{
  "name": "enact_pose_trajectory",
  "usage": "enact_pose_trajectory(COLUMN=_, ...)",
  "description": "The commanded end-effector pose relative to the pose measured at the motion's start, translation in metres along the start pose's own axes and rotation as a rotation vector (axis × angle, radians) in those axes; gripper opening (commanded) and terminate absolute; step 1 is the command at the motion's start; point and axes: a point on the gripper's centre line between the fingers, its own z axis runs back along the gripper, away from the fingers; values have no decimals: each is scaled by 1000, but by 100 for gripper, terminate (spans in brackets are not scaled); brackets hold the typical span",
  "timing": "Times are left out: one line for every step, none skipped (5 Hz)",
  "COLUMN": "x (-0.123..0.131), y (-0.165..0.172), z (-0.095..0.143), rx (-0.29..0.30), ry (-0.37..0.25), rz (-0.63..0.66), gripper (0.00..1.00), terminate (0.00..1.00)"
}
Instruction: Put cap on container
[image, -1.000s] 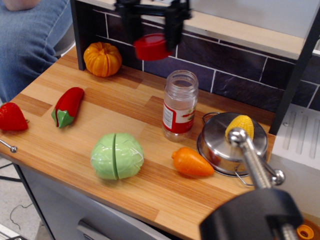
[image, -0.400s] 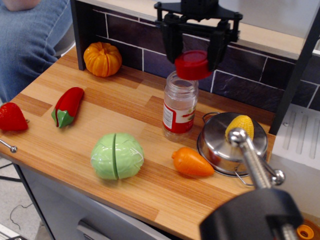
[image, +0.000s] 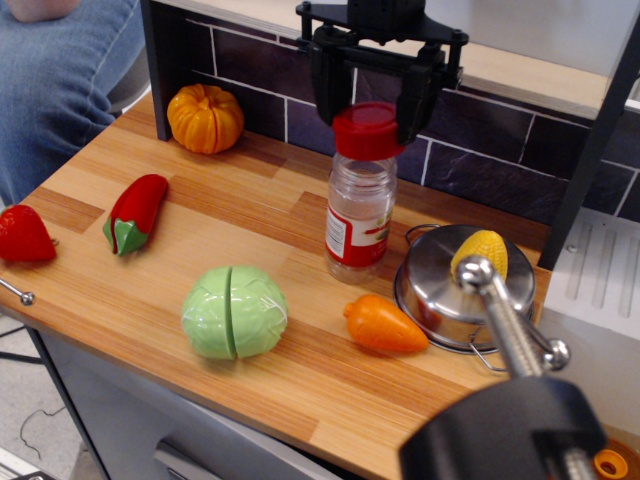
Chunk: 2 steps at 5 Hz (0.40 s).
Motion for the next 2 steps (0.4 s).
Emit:
enact_pose_trajectory(x=0, y=8, z=3, rx=19, ry=-99, rz=-20, gripper=0, terminate=0)
enact_pose_trajectory(x=-2, y=7, z=-12, rx=30, ry=-130, rz=-30, gripper=0, terminate=100)
